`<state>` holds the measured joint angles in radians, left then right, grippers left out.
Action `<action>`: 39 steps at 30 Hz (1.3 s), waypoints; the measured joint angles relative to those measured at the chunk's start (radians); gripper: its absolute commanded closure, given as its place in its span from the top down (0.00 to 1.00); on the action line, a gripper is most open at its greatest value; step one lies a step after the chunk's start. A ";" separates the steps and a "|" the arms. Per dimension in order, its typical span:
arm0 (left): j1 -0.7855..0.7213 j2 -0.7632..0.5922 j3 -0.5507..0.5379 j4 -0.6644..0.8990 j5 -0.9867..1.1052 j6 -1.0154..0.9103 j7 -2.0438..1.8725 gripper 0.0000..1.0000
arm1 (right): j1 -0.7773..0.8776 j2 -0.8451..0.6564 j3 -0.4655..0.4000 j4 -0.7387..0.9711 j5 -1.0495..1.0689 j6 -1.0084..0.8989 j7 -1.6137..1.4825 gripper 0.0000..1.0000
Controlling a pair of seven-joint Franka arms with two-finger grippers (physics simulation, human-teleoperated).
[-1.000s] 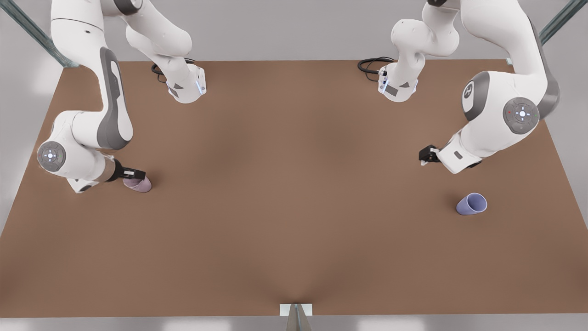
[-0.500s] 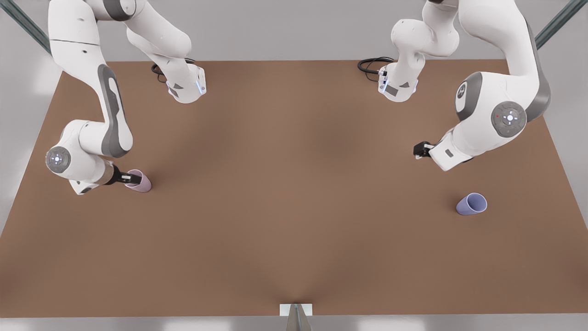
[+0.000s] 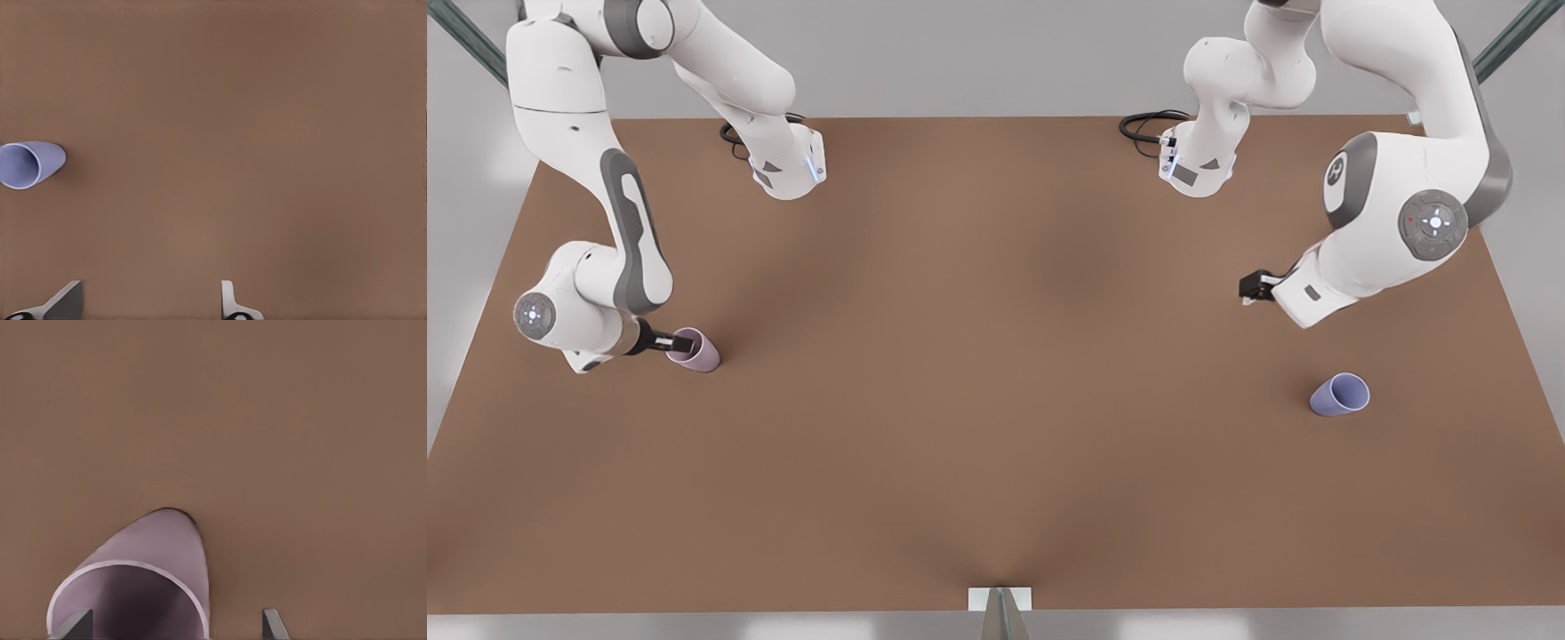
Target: Stack the cups, with the pink cup at the bottom and the purple cup at the top
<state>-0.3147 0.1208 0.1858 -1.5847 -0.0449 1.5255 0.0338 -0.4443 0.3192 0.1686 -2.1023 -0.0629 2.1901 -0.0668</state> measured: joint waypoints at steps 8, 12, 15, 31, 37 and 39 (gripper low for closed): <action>-0.003 0.008 -0.009 0.002 0.000 -0.006 0.003 1.00 | -0.007 0.052 0.000 0.002 0.025 0.056 -0.052 0.21; -0.017 0.007 -0.010 0.002 0.000 -0.001 0.004 1.00 | 0.000 0.052 0.000 0.004 0.014 0.061 -0.064 0.21; -0.015 0.007 -0.013 0.002 0.001 0.000 0.005 1.00 | 0.002 0.046 0.003 0.022 0.010 0.060 -0.069 0.21; -0.017 0.039 -0.021 -0.029 0.002 0.015 0.006 1.00 | 0.782 0.282 0.068 0.757 0.010 -0.165 0.177 0.21; 0.025 0.115 0.001 -0.016 0.024 0.097 0.006 1.00 | 1.051 0.646 0.061 1.304 -0.005 -0.313 0.417 0.21; 0.054 0.130 0.002 -0.015 0.026 0.124 0.008 1.00 | 1.095 0.706 0.065 1.350 -0.004 -0.286 0.490 0.21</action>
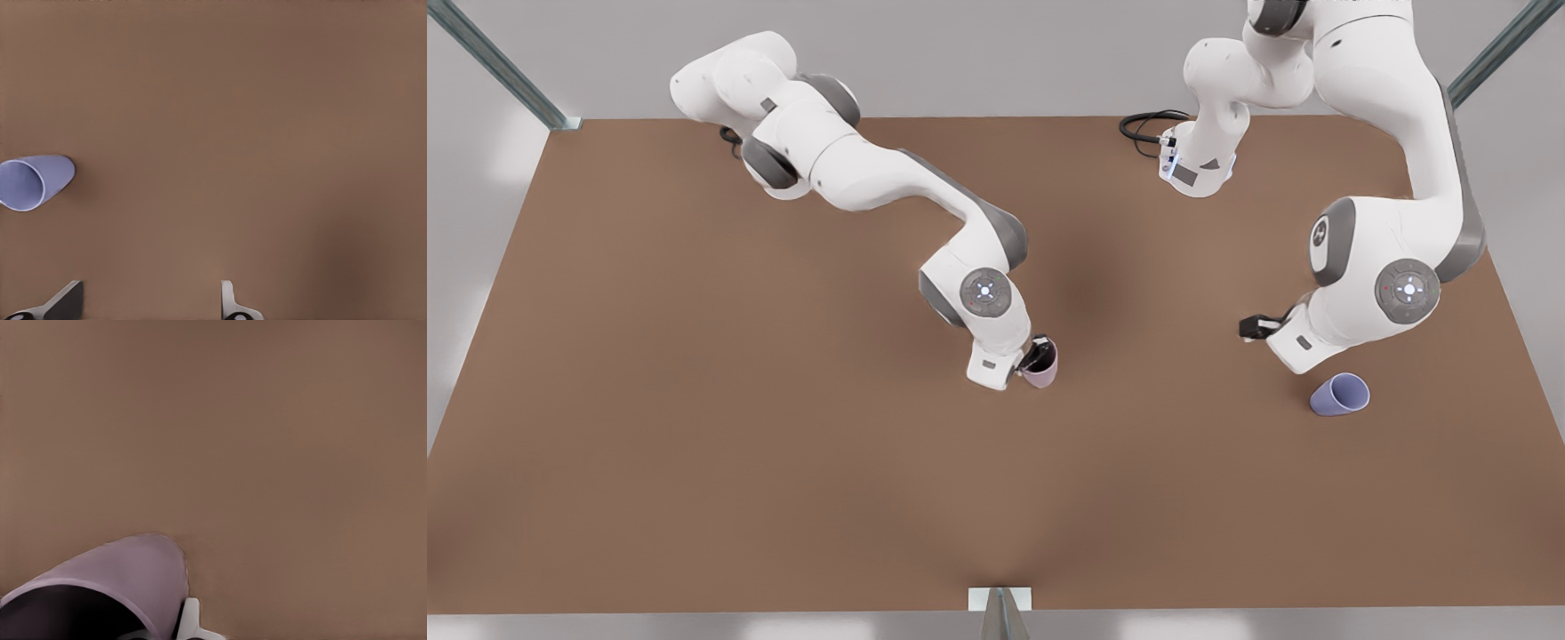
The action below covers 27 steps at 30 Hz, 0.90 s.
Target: Stack the cups, with the pink cup at the bottom and the purple cup at the top
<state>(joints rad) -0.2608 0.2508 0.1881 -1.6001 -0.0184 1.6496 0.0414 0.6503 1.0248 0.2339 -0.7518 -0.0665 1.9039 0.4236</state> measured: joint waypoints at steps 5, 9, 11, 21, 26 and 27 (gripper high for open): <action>0.200 0.105 -0.001 -0.017 -0.007 0.120 0.053 1.00 | 0.010 0.107 -0.010 0.025 0.002 0.184 0.164 0.21; 0.324 0.211 0.000 -0.018 -0.009 0.251 0.113 1.00 | 0.006 0.162 -0.012 0.025 0.008 0.317 0.270 0.21; 0.366 0.242 -0.001 -0.019 -0.009 0.299 0.140 1.00 | 0.008 0.181 -0.002 0.023 0.023 0.367 0.315 0.21; 0.434 0.358 -0.001 -0.072 -0.010 0.484 0.256 1.00 | 0.010 0.208 0.047 -0.009 0.039 0.451 0.473 0.53; 0.439 0.383 -0.001 -0.074 -0.012 0.516 0.295 0.53 | 0.007 0.207 0.048 -0.014 0.040 0.446 0.528 0.81; 0.440 0.382 -0.001 -0.074 -0.022 0.515 0.300 0.41 | 0.008 0.208 0.048 -0.014 0.040 0.448 0.537 0.84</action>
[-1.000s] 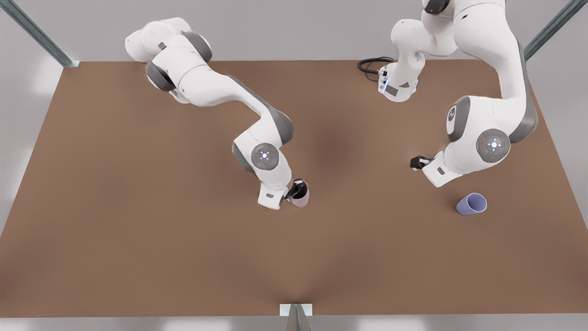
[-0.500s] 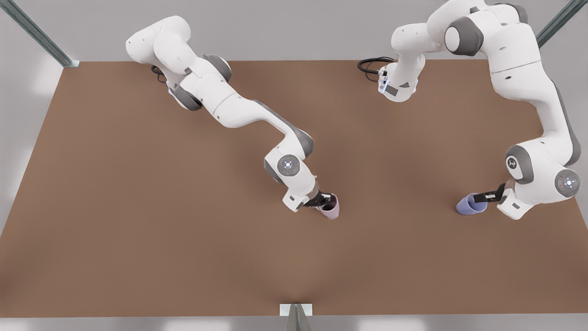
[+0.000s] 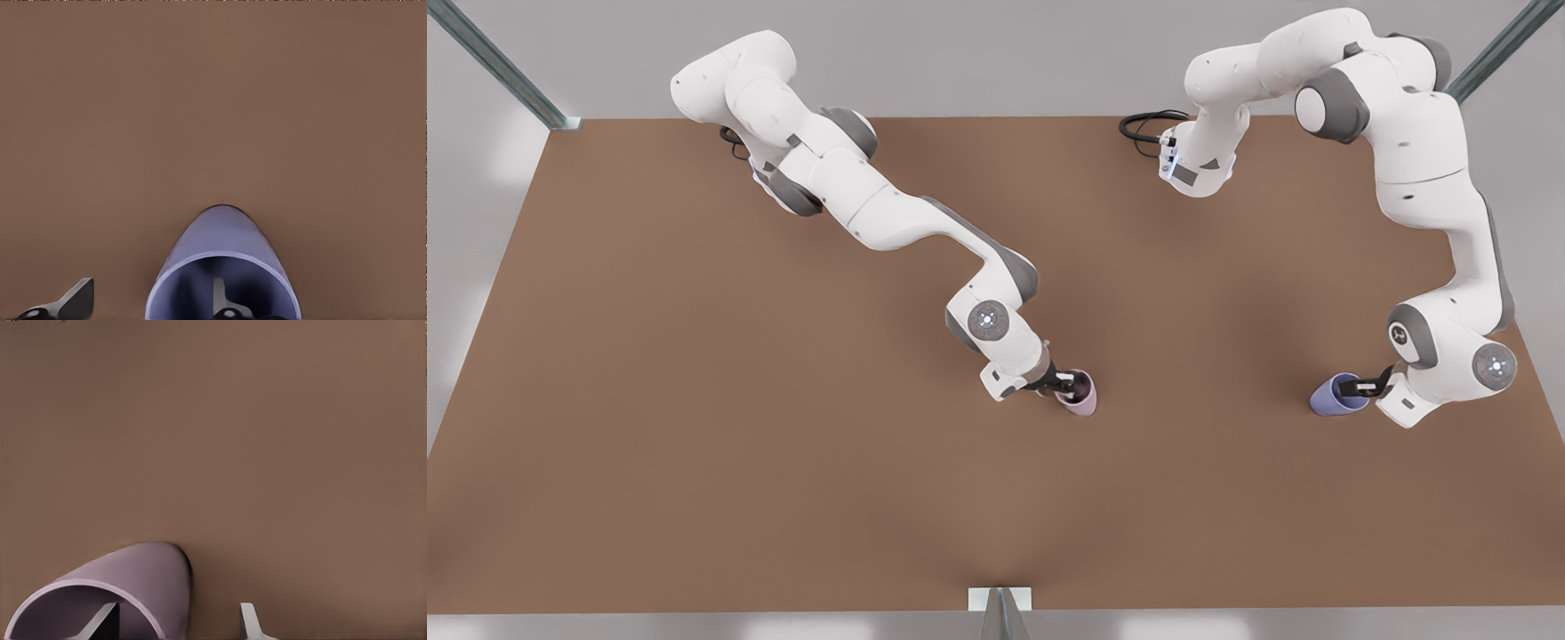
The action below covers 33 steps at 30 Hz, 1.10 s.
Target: Stack the cups, with the pink cup at the bottom and the purple cup at the top
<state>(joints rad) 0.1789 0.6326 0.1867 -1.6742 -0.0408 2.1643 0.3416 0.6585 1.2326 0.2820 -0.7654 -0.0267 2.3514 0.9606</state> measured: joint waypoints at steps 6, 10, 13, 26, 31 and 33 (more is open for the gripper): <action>0.000 0.000 -0.005 0.000 -0.010 -0.008 0.010 0.21 | 0.001 -0.001 0.000 0.003 -0.001 0.013 0.045 1.00; -0.001 0.005 -0.008 0.000 -0.019 -0.020 0.027 0.21 | 0.001 -0.009 0.002 0.004 -0.001 0.019 0.068 1.00; -0.028 -0.032 -0.010 0.006 -0.020 -0.036 0.036 0.21 | 0.001 -0.013 0.002 0.004 -0.001 0.022 0.082 1.00; -0.327 -0.238 -0.183 0.047 0.016 -0.187 -0.089 0.21 | -0.730 -1.109 -0.028 -0.909 -0.026 -0.361 -0.120 1.00; -0.361 -0.227 -0.261 0.193 -0.017 -0.284 -0.286 0.21 | -0.738 -1.003 -0.187 -0.721 0.021 -0.541 -0.305 1.00; -0.376 -0.182 -0.262 0.258 -0.029 -0.317 -0.354 0.21 | -0.680 -0.989 -0.197 -0.701 0.026 -0.598 -0.366 1.00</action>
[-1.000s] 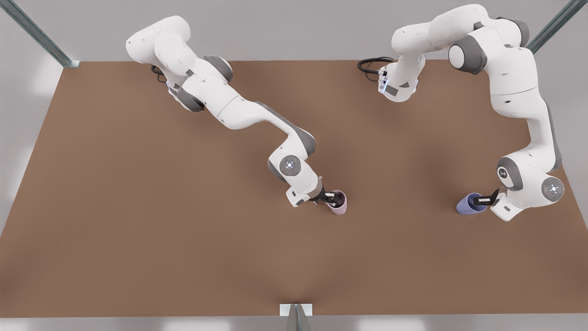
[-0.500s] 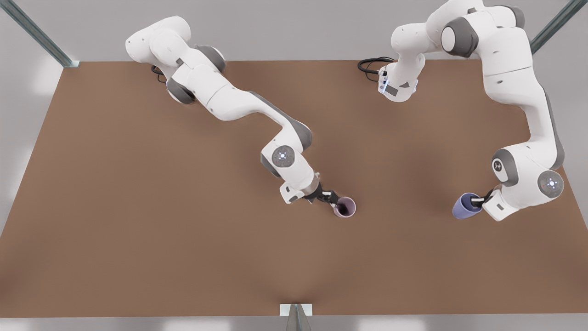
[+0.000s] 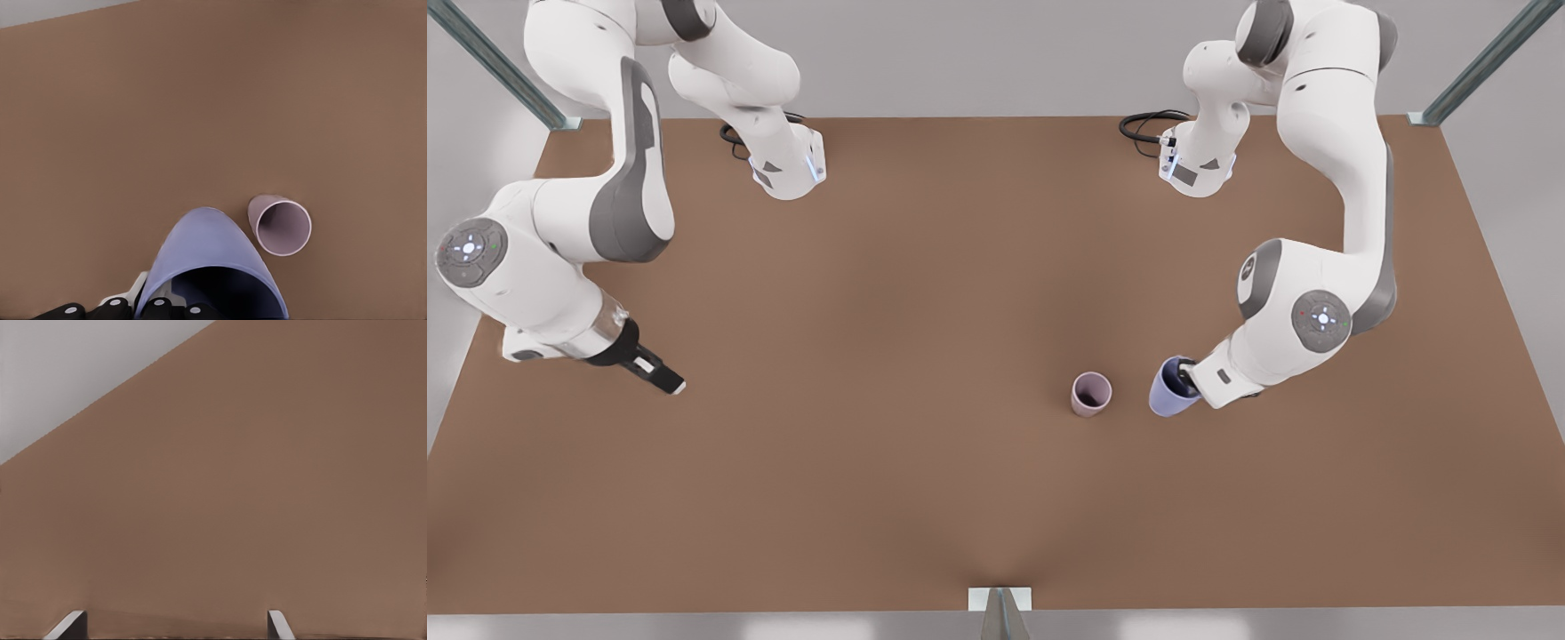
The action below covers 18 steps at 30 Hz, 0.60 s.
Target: Stack the cups, with the pink cup at the bottom and the purple cup at the top
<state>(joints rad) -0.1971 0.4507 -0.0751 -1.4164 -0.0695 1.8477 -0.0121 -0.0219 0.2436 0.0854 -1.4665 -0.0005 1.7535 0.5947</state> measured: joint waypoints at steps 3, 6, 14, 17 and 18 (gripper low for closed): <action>-0.040 0.069 0.000 0.065 0.003 -0.030 -0.090 0.21 | 0.004 0.003 -0.003 0.001 0.005 -0.049 -0.080 1.00; -0.090 0.120 0.001 0.116 0.022 -0.051 -0.168 0.21 | 0.004 0.007 -0.002 0.004 0.008 -0.074 -0.150 1.00; -0.164 0.175 -0.008 0.120 0.068 -0.093 -0.328 0.21 | 0.015 -0.015 0.005 -0.016 0.010 -0.089 -0.331 1.00; -0.157 0.188 -0.012 0.118 0.076 -0.093 -0.372 0.21 | 0.018 -0.098 0.008 -0.134 0.008 -0.050 -0.408 1.00; -0.154 0.190 -0.017 0.117 0.076 -0.092 -0.386 0.21 | 0.019 -0.113 0.008 -0.154 0.007 -0.039 -0.431 1.00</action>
<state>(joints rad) -0.3508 0.6405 -0.0919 -1.2989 0.0067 1.7558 -0.3976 -0.0029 0.1302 0.0936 -1.6200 0.0067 1.7143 0.1636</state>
